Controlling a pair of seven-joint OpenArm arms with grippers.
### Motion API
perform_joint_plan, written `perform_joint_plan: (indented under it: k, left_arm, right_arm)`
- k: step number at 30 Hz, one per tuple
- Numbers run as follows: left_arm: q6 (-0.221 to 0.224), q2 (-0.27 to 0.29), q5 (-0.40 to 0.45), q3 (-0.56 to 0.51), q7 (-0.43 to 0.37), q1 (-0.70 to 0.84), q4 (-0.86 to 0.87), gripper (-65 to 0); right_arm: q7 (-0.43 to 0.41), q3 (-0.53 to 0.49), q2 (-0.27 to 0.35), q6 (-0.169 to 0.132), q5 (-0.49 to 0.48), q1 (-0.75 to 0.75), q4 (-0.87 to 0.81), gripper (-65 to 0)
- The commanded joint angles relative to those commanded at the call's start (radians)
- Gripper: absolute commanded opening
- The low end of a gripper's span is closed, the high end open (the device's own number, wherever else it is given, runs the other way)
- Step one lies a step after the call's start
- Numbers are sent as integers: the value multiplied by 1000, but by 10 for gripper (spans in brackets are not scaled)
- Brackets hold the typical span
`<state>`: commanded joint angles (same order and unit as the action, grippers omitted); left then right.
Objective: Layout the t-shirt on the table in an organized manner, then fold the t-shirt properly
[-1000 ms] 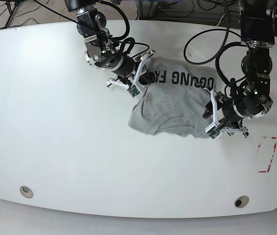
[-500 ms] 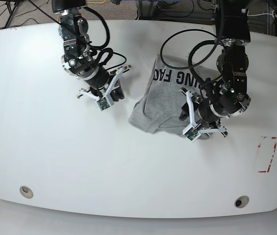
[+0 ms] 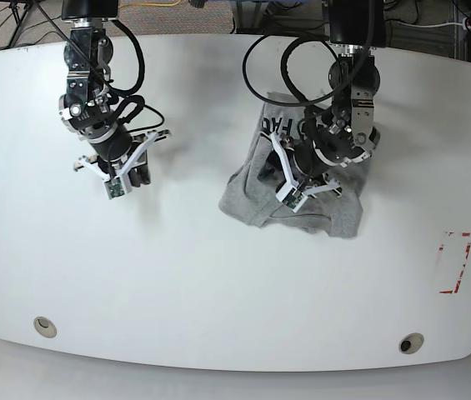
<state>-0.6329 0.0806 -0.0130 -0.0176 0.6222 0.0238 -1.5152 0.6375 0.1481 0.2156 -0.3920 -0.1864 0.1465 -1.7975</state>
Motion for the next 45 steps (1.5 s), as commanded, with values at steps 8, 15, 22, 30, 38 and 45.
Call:
perform_joint_plan:
  k: [8, 15, 22, 30, 38, 45]
  left_arm:
    - [-6, -133, -11, 5, -5, 20, 146, -413]
    - [-61, -293, -12, 101, -6, 57, 178, -413]
    - [-65, -413, -11, 275, -3, 89, 183, -413]
    - [-65, -535, -11, 338, -3, 118, 183, -413]
    - [-65, -609, -11, 339, -3, 117, 184, -413]
    - [-65, -677, -11, 339, -3, 115, 186, -413]
  right_arm:
    - [0, 46, -3, -72, 0, 18, 2, -555]
    - [0, 52, -3, -78, 0, 20, 0, -555]
    - [-2, 52, -3, -80, 0, 32, 0, -555]
    - [-2, 48, -3, -112, 0, 34, 0, -555]
    - [-2, 48, -5, -130, 0, 40, -2, -555]
    - [-5, 51, -5, -138, 0, 66, -29, -555]
